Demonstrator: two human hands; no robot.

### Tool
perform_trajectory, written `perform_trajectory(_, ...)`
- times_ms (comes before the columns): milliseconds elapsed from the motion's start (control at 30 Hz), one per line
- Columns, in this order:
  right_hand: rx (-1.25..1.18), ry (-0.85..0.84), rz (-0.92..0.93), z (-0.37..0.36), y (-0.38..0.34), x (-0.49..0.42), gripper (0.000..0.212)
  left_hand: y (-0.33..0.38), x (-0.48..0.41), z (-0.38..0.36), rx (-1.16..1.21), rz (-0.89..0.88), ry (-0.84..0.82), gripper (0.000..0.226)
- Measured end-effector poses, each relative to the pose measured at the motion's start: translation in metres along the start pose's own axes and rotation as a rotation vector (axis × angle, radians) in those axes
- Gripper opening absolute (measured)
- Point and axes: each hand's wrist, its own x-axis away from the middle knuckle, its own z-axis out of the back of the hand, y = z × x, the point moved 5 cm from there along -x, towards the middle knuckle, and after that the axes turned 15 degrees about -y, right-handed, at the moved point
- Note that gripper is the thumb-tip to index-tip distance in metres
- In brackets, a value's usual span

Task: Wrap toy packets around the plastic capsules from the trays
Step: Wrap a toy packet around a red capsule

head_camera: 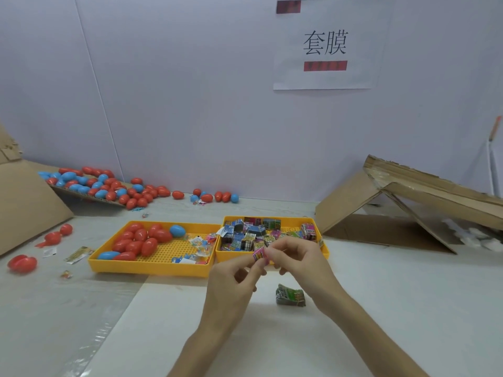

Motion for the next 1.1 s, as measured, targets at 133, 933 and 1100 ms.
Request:
perform_trajectory(133,0.015,-0.013,-0.028,0.000,0.002,0.001,0.017,-0.001,-0.001,-0.002,-0.062,0.017,-0.020,0.022)
perform_trajectory(933,-0.309,0.039,-0.137,0.001,0.021,-0.003,0.012,-0.006,0.000,-0.002,0.094,0.142,-0.025,0.064)
perform_trajectory(1100,-0.438,0.008,-0.229,0.001,0.027,-0.004,0.020,-0.003,0.001,-0.003,0.066,0.124,-0.016,0.063)
